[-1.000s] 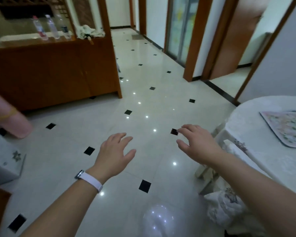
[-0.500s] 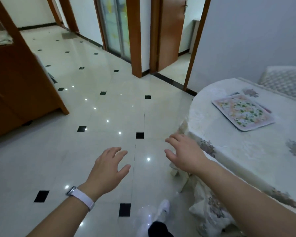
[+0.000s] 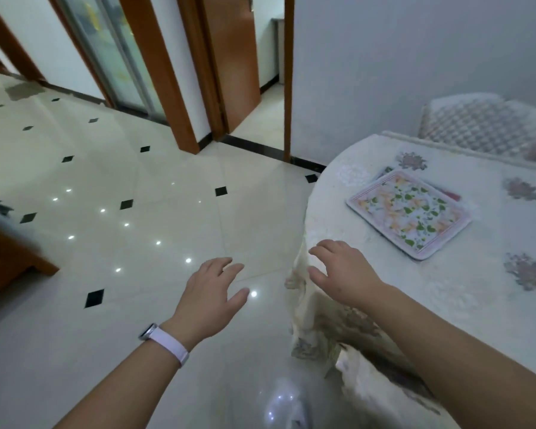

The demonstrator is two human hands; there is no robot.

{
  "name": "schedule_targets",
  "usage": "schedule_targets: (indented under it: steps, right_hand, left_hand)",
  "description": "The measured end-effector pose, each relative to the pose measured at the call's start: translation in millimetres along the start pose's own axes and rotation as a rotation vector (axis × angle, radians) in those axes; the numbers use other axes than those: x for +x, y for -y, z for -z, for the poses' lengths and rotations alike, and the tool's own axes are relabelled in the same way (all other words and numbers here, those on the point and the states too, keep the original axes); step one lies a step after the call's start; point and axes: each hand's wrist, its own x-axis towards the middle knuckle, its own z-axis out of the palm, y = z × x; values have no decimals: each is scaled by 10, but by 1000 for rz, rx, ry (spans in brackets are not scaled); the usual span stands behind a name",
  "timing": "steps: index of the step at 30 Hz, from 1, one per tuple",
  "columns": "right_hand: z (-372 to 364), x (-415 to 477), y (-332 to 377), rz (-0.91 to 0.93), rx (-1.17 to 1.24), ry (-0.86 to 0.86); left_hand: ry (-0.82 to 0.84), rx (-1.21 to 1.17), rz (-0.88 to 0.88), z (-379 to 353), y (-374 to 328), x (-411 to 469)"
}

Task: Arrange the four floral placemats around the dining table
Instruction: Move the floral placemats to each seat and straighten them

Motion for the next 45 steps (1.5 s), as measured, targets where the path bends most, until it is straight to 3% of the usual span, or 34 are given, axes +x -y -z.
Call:
schedule_targets:
  steps: [13, 26, 33, 45]
  right_hand:
    - [104, 531, -670, -378, -67, -39]
    - [22, 1241, -70, -817, -82, -36]
    - [83, 901, -194, -1007, -100, -73]
    - [-225, 900, -1023, -1021, 49, -117]
  left_hand:
    - [81, 168, -580, -345, -17, 1982]
    - [179, 121, -970, -377, 484, 3845]
    - [344, 138, -1026, -681, 213, 4114]
    - [317, 257, -1075, -819, -643, 4317]
